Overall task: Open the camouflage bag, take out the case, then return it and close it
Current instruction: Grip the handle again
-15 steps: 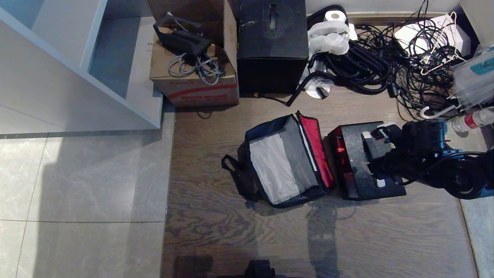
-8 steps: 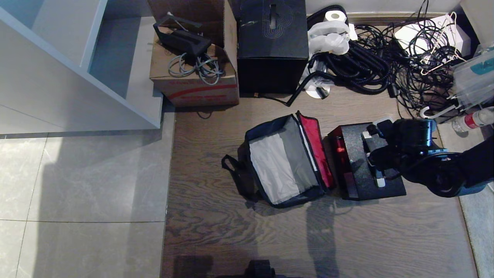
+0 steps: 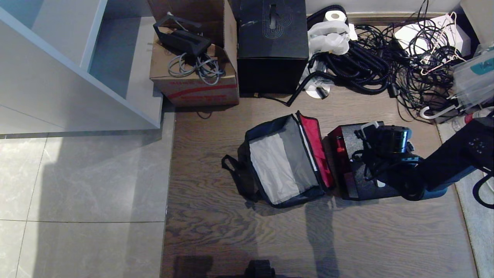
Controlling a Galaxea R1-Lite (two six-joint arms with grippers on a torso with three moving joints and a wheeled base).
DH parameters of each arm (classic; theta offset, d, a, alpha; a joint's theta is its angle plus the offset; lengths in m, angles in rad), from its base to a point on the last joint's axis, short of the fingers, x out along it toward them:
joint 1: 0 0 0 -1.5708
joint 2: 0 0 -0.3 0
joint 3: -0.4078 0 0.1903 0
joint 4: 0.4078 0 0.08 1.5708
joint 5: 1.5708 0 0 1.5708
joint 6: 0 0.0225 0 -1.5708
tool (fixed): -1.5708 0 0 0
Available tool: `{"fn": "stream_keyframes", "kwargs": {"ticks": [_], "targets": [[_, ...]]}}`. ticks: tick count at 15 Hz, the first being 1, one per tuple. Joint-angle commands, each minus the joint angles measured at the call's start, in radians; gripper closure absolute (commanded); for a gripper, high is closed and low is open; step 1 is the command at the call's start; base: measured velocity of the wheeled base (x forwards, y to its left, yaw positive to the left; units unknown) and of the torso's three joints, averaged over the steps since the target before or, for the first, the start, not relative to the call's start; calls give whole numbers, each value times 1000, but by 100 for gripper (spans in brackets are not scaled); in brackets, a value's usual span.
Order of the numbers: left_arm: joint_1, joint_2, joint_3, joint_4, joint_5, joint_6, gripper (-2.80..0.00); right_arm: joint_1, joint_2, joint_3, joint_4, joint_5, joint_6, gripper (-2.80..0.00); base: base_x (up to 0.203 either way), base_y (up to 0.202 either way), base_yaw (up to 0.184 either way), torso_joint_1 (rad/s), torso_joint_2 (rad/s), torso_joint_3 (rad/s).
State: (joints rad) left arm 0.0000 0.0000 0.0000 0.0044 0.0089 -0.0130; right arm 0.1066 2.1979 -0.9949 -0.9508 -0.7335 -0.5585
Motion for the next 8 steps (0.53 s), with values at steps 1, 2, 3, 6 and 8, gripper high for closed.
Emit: {"fn": "stream_keyframes", "kwargs": {"ticks": [1, 2, 3, 6, 8], "targets": [[0, 0, 0, 0, 0, -1, 0, 5, 60, -25, -15, -18, -74, -280, 0, 0, 0, 0, 0, 0], [0, 0, 0, 0, 0, -1, 0, 5, 72, -41, -9, -22, -89, -280, 0, 0, 0, 0, 0, 0], [0, 0, 0, 0, 0, -1, 0, 8, 92, -61, -15, -25, -90, -280, 0, 0, 0, 0, 0, 0], [0, 0, 0, 0, 0, -1, 0, 7, 140, -92, -31, -88, -104, -280, 0, 0, 0, 0, 0, 0], [0, 0, 0, 0, 0, -1, 0, 4, 162, -101, -51, -95, -106, -280, 0, 0, 0, 0, 0, 0]]}}
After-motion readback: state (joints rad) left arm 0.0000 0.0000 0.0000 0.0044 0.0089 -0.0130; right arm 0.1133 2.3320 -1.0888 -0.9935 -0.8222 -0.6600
